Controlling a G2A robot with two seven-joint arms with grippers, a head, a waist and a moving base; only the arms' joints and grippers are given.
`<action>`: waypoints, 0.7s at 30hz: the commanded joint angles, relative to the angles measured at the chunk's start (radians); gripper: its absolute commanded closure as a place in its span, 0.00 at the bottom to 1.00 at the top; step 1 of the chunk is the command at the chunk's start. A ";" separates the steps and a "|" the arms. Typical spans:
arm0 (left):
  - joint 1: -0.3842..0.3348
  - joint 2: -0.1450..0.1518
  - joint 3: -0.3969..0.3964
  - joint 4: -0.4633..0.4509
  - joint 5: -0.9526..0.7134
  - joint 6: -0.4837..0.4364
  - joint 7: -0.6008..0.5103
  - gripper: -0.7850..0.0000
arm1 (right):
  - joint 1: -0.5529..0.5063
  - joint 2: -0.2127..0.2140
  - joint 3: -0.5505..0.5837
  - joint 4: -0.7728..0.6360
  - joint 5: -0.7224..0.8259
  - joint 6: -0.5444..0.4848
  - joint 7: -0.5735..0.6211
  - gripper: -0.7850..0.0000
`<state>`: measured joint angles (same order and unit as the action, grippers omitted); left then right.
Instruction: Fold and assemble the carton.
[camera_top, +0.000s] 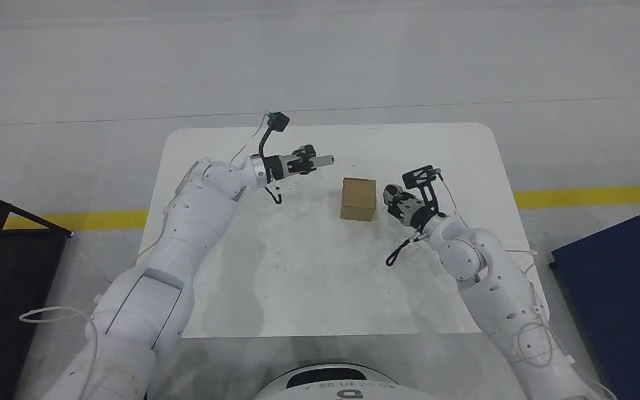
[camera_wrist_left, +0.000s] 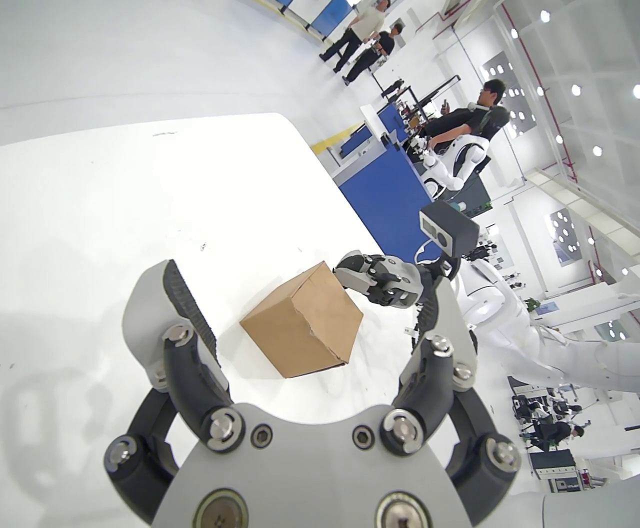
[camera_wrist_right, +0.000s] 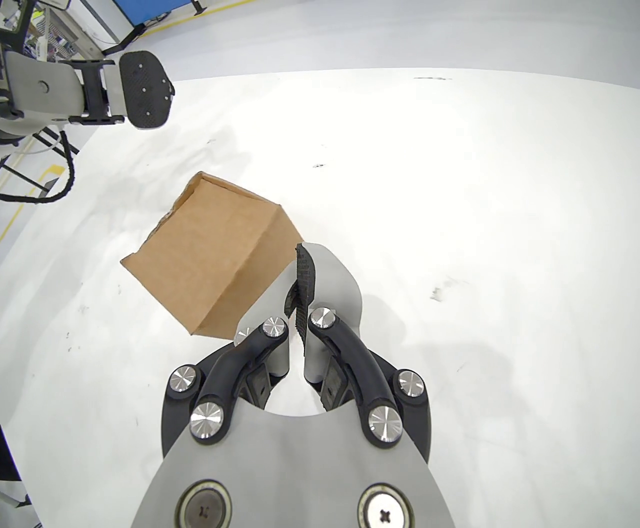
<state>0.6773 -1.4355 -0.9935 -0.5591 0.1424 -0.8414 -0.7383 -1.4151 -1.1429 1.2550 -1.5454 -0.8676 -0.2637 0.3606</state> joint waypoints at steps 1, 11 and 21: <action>0.009 -0.002 -0.004 0.003 -0.065 0.019 -0.040 0.00 | -0.001 -0.001 -0.014 -0.013 -0.002 -0.016 0.007 1.00; 0.009 0.008 -0.018 0.017 -0.257 0.161 -0.360 0.00 | -0.019 0.010 0.076 -0.013 0.033 -0.008 -0.019 1.00; 0.040 -0.014 0.042 -0.057 -0.398 0.269 -0.509 0.00 | -0.135 0.026 0.183 -0.100 0.044 -0.001 -0.053 1.00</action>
<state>0.7163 -1.4440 -0.9652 -0.6139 -0.2471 -0.5830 -1.2377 -1.5423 -1.1180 1.4344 -1.6385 -0.8240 -0.2644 0.3093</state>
